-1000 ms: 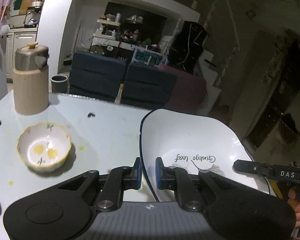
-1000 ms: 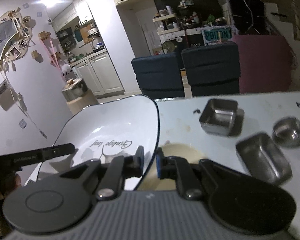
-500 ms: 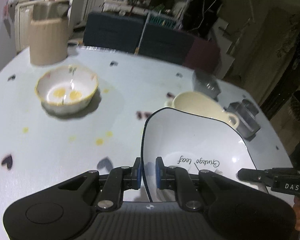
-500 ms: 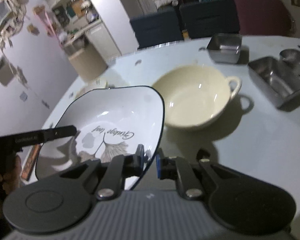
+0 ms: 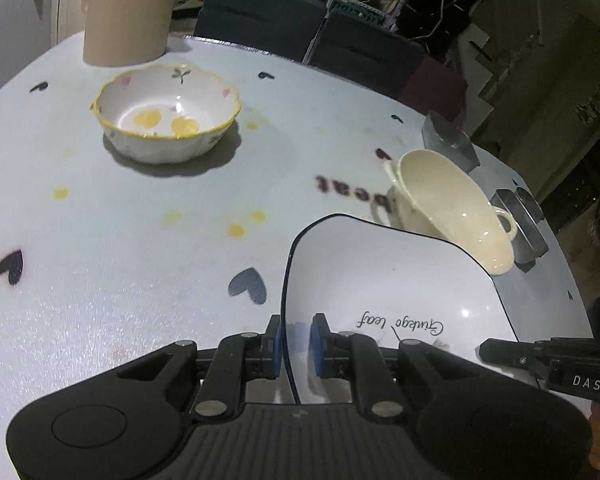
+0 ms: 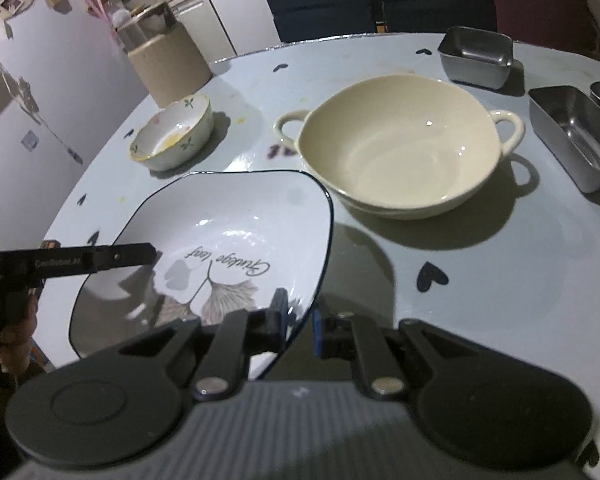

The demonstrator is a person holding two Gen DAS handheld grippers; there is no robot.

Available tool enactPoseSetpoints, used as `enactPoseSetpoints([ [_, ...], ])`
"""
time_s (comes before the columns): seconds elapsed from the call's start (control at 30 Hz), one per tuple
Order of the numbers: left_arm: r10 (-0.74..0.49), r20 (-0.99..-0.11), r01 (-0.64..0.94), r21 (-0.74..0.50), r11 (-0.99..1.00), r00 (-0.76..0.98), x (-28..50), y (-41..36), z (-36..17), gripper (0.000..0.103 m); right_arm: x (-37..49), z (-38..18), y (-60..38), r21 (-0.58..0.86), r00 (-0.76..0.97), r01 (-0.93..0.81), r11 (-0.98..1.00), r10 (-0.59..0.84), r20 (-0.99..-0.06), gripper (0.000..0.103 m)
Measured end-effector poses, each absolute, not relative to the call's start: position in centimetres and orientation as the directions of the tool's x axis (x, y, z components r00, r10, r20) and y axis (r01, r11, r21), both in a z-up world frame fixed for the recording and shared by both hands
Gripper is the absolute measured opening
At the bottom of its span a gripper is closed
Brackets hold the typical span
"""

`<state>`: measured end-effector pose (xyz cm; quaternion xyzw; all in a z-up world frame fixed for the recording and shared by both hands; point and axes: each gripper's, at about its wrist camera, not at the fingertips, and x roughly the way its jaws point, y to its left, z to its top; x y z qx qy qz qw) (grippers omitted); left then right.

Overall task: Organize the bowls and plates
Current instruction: 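Lift the white plate with both grippers and carry it across the table, then lower the white plate onto the table and open both grippers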

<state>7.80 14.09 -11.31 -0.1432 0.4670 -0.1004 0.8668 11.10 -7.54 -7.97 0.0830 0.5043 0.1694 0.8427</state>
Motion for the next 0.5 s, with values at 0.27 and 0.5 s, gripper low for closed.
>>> enactPoseSetpoints([
  [0.27, -0.311, -0.781, 0.014, -0.361, 0.932, 0.542, 8.8, 15.0, -12.6, 0.018, 12.0, -8.6, -5.8, 0.287, 0.405, -0.191, 0.939, 0.342, -0.848, 0.015],
  [0.5, -0.307, -0.779, 0.009, -0.362, 0.932, 0.547, 9.9, 15.1, -13.5, 0.019, 12.6, -8.7, -5.0, 0.27, 0.412, -0.188, 0.944, 0.325, -0.851, 0.015],
])
